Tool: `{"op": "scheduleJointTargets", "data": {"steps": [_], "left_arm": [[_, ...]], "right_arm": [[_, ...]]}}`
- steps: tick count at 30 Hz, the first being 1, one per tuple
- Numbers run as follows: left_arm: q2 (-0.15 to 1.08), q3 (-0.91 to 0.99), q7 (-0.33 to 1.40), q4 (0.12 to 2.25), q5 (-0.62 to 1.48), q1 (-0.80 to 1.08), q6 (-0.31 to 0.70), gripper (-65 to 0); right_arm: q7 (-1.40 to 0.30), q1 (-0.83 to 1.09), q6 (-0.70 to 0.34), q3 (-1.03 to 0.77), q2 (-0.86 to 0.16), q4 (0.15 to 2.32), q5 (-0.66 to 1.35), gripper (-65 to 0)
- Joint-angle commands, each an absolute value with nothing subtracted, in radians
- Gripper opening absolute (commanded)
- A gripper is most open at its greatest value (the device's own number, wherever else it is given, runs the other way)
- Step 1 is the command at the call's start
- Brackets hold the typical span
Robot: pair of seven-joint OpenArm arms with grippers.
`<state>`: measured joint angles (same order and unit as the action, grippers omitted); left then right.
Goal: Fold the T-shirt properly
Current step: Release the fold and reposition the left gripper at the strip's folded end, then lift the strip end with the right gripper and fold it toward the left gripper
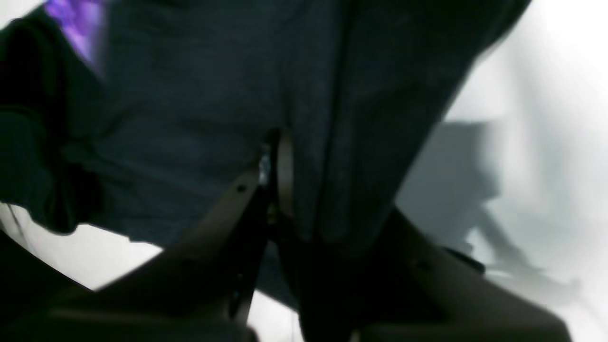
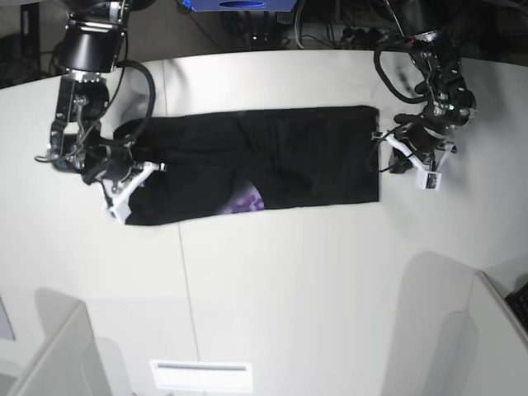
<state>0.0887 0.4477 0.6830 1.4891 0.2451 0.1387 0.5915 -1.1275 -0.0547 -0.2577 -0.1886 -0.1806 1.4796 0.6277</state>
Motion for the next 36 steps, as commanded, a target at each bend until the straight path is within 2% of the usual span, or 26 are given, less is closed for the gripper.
{"op": "scheduleJointTargets", "data": {"steps": [1, 4, 7, 19, 26, 36], "left_arm": [[0.088, 0.433, 0.722, 1.492, 0.225, 0.139, 0.585, -65.0], [0.076, 0.401, 0.722, 1.492, 0.225, 0.137, 0.521, -65.0], [0.076, 0.36, 0.722, 1.494, 0.232, 0.136, 0.489, -65.0], [0.081, 0.357, 0.722, 1.495, 0.226, 0.142, 0.489, -65.0], [0.105, 0.357, 0.722, 1.569, 0.226, 0.177, 0.489, -65.0], [0.111, 0.429, 0.722, 1.57, 0.226, 0.179, 0.489, -65.0]], "right_arm": [[-1.115, -0.074, -0.217, -0.173, -0.194, 1.514, 0.645, -65.0], [-1.107, -0.074, -0.11, -0.108, -0.194, 1.567, 0.645, -65.0], [-1.107, -0.074, -0.051, -0.048, -0.194, 1.627, 0.645, -65.0], [-1.113, -0.071, 0.147, 0.173, -0.166, 1.856, 0.648, -65.0], [-1.116, -0.065, 0.153, 0.197, -0.077, 1.886, 0.648, -65.0], [-1.107, -0.067, 0.153, 0.332, -0.015, 1.883, 0.645, -65.0]]}}
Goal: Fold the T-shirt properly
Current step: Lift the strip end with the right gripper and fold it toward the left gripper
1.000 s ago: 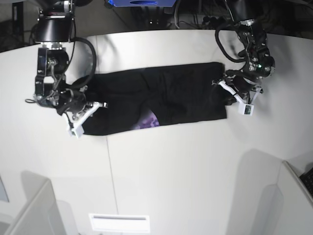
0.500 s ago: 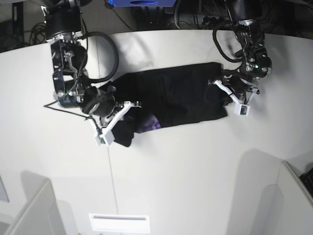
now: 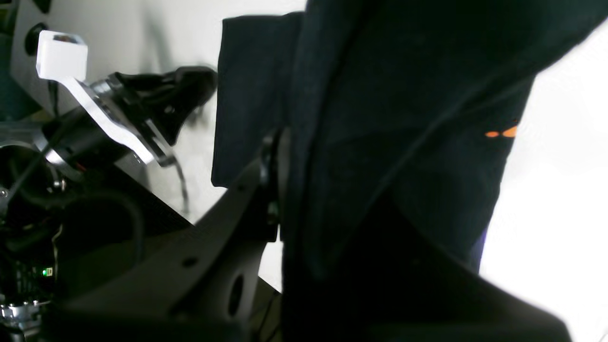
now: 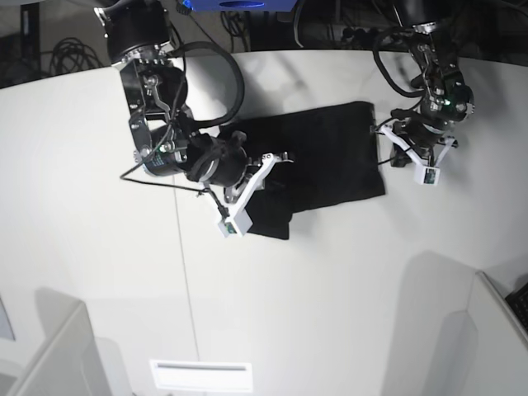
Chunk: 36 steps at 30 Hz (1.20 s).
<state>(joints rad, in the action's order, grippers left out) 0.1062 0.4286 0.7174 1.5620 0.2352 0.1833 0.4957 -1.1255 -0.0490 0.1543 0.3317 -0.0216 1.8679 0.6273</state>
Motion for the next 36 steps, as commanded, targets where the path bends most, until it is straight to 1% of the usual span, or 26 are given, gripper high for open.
{"op": "scheduleJointTargets", "data": {"steps": [1, 5, 7, 9, 12, 16, 20, 23, 29, 32, 36], "left_arm": [[0.114, 0.43, 0.722, 1.57, 0.226, 0.179, 0.489, -65.0], [0.117, 0.432, 0.723, 1.57, 0.226, 0.188, 0.49, -65.0], [0.117, 0.432, 0.723, 1.573, 0.226, 0.197, 0.49, -65.0], [0.117, 0.432, 0.723, 1.577, 0.226, 0.2, 0.493, -65.0], [0.119, 0.433, 0.723, 1.577, 0.226, 0.213, 0.493, -65.0], [0.137, 0.433, 0.722, 1.577, 0.234, 0.22, 0.493, -65.0], [0.137, 0.433, 0.722, 1.578, 0.231, 0.229, 0.493, -65.0], [0.137, 0.433, 0.722, 1.578, 0.232, 0.234, 0.493, -65.0], [0.137, 0.433, 0.722, 1.578, 0.234, 0.246, 0.493, -65.0], [0.139, 0.433, 0.722, 1.58, 0.234, 0.252, 0.493, -65.0], [0.139, 0.433, 0.722, 1.58, 0.234, 0.254, 0.495, -65.0]], "right_arm": [[-1.106, -0.068, 0.153, 0.337, -0.01, 1.882, 0.645, -65.0], [-1.104, -0.071, 0.153, 0.34, 0.002, 1.876, 0.645, -65.0], [-1.076, -0.074, 0.153, 0.341, 0.005, 1.856, 0.639, -65.0], [-1.058, -0.082, 0.153, 0.341, 0.005, 1.848, 0.582, -65.0], [-1.076, -0.09, 0.153, 0.341, 0.005, 1.873, 0.486, -65.0], [-1.102, -0.074, 0.153, 0.344, 0.013, 1.914, 0.463, -65.0], [-1.098, -0.067, 0.153, 0.429, 0.035, 1.916, 0.456, -65.0], [-1.095, -0.067, 0.154, 0.452, 0.059, 1.91, 0.452, -65.0], [-1.032, -0.068, 0.154, 0.509, 0.105, 1.845, 0.32, -65.0], [-1.027, -0.067, 0.154, 0.558, 0.116, 1.837, 0.303, -65.0], [-0.997, -0.068, 0.163, 0.573, 0.122, 1.802, 0.305, -65.0]]}}
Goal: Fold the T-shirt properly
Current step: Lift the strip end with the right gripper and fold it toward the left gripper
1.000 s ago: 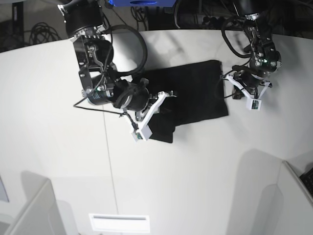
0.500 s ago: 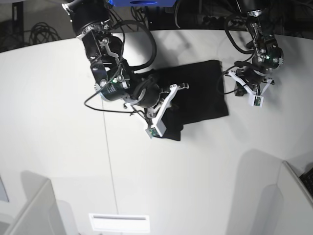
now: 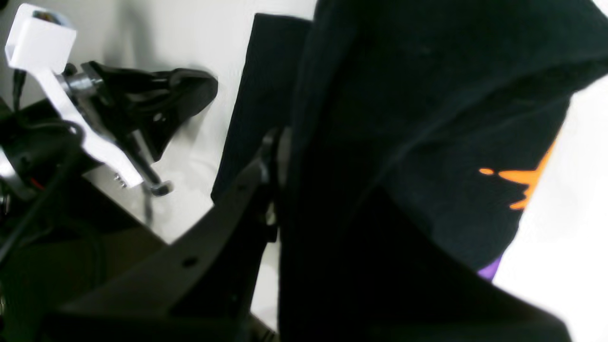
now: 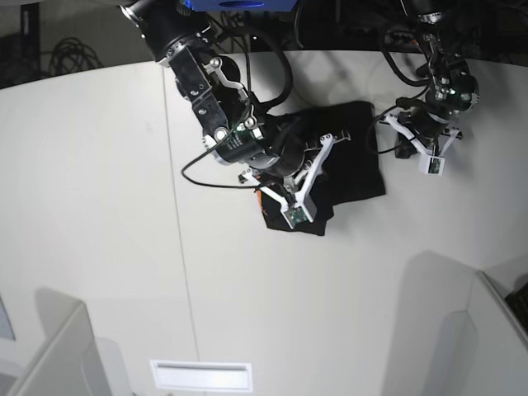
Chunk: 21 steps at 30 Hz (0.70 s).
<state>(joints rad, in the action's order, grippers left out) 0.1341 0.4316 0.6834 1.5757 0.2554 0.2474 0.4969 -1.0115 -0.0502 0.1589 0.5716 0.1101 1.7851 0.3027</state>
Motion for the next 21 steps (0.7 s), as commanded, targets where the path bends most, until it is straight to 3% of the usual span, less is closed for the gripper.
{"op": "scheduleJointTargets", "data": {"steps": [1, 5, 21], "left_arm": [[0.139, 0.433, 0.722, 1.58, 0.234, 0.254, 0.495, -65.0], [0.139, 0.433, 0.722, 1.58, 0.234, 0.254, 0.495, -65.0], [0.139, 0.437, 0.722, 1.623, 0.236, 0.286, 0.495, -65.0]], "right_arm": [[-0.984, -0.068, 0.186, 0.573, 0.127, 1.788, 0.308, -65.0], [-0.964, -0.071, 0.237, 0.621, 0.131, 1.745, 0.308, -65.0], [-0.888, -0.124, 0.24, 0.708, 0.142, 1.603, 0.309, -65.0]]}}
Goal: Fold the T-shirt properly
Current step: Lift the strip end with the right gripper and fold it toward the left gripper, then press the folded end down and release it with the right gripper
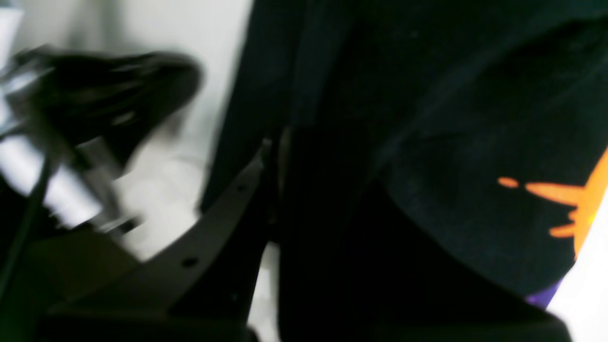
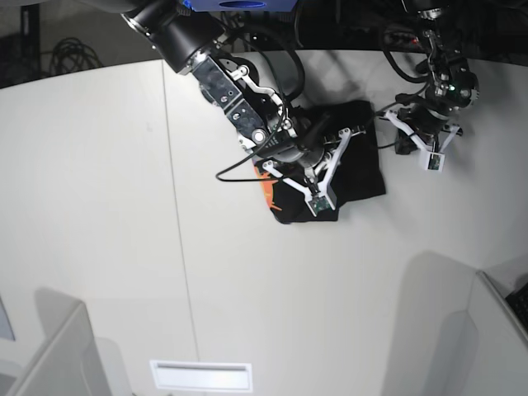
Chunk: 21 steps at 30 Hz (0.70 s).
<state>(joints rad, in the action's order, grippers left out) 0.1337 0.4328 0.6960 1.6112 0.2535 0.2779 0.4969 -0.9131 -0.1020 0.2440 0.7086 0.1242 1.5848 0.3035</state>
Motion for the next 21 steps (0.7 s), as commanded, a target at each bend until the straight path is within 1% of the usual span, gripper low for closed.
{"op": "scheduleJointTargets", "data": {"steps": [1, 4, 9, 10, 14, 15, 17, 21], "left_arm": [[0.139, 0.449, 0.722, 1.643, 0.236, 0.295, 0.495, -65.0], [0.136, 0.519, 0.722, 1.682, 0.236, 0.318, 0.496, -65.0], [0.139, 0.641, 0.722, 1.675, 0.236, 0.341, 0.498, -65.0], [0.139, 0.664, 0.722, 1.678, 0.236, 0.343, 0.509, -65.0], [0.136, 0.766, 0.722, 1.676, 0.236, 0.367, 0.63, -65.0], [0.134, 0.786, 0.723, 1.676, 0.236, 0.369, 0.645, -65.0], [0.133, 0.826, 0.723, 1.676, 0.236, 0.371, 0.665, -65.0], [0.133, 0.858, 0.723, 1.678, 0.236, 0.39, 0.667, -65.0]], "right_arm": [[-0.883, -0.124, 0.24, 0.708, 0.142, 1.598, 0.309, -65.0], [-0.888, -0.125, 0.24, 0.728, 0.142, 1.604, 0.309, -65.0], [-0.889, -0.128, 0.24, 0.766, 0.142, 1.609, 0.309, -65.0], [-0.888, -0.13, 0.24, 0.766, 0.142, 1.607, 0.309, -65.0], [-0.885, -0.134, 0.24, 0.766, 0.148, 1.606, 0.326, -65.0], [-0.883, -0.142, 0.24, 0.766, 0.148, 1.603, 0.337, -65.0], [-0.881, -0.151, 0.24, 0.766, 0.148, 1.58, 0.36, -65.0], [-0.88, -0.173, 0.24, 0.766, 0.148, 1.547, 0.364, -65.0]]}}
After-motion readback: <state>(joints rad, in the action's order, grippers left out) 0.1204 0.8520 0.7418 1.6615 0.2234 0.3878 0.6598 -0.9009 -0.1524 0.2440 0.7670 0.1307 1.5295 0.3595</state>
